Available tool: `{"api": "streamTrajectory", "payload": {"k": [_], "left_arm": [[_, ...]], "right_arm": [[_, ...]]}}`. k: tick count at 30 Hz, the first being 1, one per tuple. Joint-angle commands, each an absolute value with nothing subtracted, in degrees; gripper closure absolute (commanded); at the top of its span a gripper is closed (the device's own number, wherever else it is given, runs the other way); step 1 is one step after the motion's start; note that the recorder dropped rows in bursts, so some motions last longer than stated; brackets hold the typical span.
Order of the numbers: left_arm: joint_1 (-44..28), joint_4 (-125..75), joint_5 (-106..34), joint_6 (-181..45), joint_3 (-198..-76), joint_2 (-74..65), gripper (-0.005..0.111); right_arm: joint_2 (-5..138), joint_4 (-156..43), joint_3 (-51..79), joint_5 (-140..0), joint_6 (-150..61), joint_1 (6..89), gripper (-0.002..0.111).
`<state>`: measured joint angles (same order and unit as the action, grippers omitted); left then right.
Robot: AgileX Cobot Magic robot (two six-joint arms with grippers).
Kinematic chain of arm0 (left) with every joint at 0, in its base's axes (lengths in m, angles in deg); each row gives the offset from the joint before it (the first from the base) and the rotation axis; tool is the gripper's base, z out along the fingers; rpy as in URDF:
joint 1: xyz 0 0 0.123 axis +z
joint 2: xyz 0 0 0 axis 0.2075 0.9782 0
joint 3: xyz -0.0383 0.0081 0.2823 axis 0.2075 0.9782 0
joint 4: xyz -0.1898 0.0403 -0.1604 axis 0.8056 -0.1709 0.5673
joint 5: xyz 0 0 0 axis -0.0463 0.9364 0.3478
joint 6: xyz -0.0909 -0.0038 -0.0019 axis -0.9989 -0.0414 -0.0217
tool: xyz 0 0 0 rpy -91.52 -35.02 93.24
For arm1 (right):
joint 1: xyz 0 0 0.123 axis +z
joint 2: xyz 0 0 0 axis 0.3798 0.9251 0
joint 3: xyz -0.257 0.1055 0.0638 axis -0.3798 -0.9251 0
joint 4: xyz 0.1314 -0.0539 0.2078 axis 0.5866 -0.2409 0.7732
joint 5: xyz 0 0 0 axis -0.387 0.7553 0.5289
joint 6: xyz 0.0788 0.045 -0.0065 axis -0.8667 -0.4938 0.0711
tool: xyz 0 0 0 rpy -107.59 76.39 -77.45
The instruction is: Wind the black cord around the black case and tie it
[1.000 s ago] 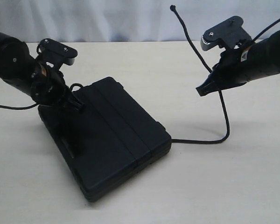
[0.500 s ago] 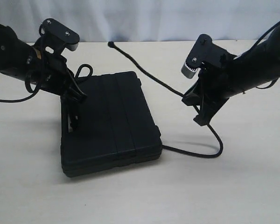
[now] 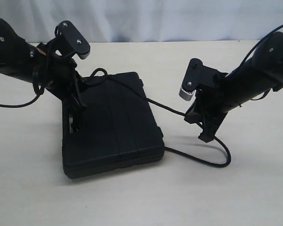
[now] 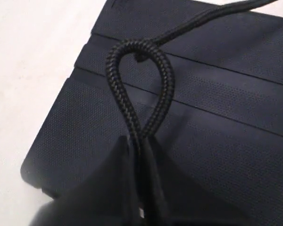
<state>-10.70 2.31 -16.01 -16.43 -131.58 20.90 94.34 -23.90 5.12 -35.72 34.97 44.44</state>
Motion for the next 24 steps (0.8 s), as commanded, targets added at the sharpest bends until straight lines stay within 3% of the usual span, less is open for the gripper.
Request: {"api": "streamTrajectory", "payload": {"k": [1, 9, 13, 20, 24], "left_arm": [[-10.42, 14.5, -16.17, -0.72, -131.61, 20.2, 0.107], [1.01, 40.11, 6.7, 22.03, -133.58, 20.34, 0.107], [4.99, 41.73, 16.85, 30.06, -133.58, 24.68, 0.107], [5.38, 42.7, 15.81, 32.87, -133.58, 28.04, 0.107], [5.38, 43.11, 15.82, 33.84, -133.58, 28.04, 0.107]], "right_arm": [[95.75, -26.12, 4.86, -37.41, 35.48, 44.39, 0.104], [97.32, -27.01, 4.86, -36.54, 35.48, 44.39, 0.104], [97.32, -27.01, 4.86, -34.28, 36.75, 44.39, 0.104], [97.32, -24.83, 4.86, -33.92, 38.04, 44.49, 0.103], [97.32, -23.72, 4.86, -33.92, 39.97, 44.49, 0.082]]}}
